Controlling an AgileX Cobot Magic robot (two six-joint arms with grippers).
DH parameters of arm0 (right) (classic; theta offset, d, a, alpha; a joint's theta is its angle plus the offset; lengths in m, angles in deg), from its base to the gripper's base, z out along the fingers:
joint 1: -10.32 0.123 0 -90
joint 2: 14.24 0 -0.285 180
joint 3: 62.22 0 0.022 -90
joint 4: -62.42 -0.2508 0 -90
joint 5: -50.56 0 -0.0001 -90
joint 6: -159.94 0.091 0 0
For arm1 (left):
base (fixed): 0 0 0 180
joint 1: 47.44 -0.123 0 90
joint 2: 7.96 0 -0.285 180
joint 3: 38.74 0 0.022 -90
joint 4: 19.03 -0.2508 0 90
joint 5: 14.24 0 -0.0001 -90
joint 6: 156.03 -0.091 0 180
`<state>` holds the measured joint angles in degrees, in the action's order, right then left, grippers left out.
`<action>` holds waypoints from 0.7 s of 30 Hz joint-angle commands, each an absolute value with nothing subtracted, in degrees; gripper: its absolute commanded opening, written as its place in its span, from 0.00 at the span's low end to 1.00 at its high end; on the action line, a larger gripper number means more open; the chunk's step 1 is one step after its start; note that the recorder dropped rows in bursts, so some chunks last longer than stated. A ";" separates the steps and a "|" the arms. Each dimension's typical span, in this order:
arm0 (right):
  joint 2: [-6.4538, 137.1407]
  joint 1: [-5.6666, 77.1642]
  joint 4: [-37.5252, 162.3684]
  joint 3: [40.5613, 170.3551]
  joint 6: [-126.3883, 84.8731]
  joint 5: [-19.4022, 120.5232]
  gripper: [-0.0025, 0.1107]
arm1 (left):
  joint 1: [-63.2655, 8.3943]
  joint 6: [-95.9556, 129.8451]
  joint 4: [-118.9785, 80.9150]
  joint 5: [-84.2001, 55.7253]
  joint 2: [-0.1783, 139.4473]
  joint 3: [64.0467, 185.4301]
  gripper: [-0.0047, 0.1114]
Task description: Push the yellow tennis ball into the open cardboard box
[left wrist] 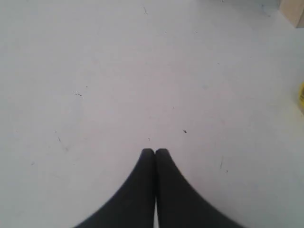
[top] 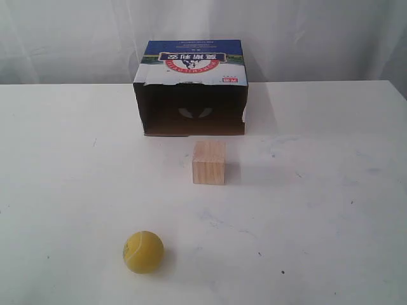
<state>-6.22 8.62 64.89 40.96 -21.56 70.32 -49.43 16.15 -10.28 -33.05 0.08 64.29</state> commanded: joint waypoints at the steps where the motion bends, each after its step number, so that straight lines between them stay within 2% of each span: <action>1: -6.45 8.53 64.94 40.56 -21.33 70.13 0.02 | -48.96 10.20 -11.09 -31.17 -0.18 64.05 0.04; 5: -6.45 8.53 64.94 40.56 -21.33 70.13 0.02 | -48.96 10.65 -9.54 -29.41 -0.18 64.05 0.04; 10: -6.45 8.53 64.94 40.56 -20.63 70.13 0.02 | -48.96 26.64 25.43 -19.96 -0.18 64.05 0.04; 12: -6.45 8.53 64.94 40.56 -19.76 70.13 0.02 | -48.96 26.66 26.58 -8.04 -0.18 64.05 0.04; 15: -6.45 8.53 64.94 40.56 -19.76 70.13 0.02 | -48.96 37.81 27.67 37.39 1.84 66.30 0.04; 16: -6.45 8.53 64.94 40.56 -19.76 70.13 0.02 | -48.96 38.09 27.66 39.47 4.11 68.62 0.04; 18: -6.45 8.53 64.94 40.56 -19.76 70.13 0.02 | -48.96 34.97 23.81 33.84 9.61 74.47 0.04; 19: -6.45 8.53 64.94 40.56 -19.76 70.13 0.02 | -48.96 26.51 8.01 17.64 18.35 83.03 0.04; 20: -6.45 8.53 64.94 40.56 -19.76 70.13 0.02 | -48.96 24.64 -1.69 7.23 22.56 87.20 0.04; 21: -6.45 8.53 64.94 40.56 -19.76 70.13 0.02 | -48.41 29.92 -26.11 -15.10 34.20 98.42 0.04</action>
<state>-6.22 8.62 64.89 40.96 -20.06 70.32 -49.39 28.51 1.75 10.74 21.57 86.74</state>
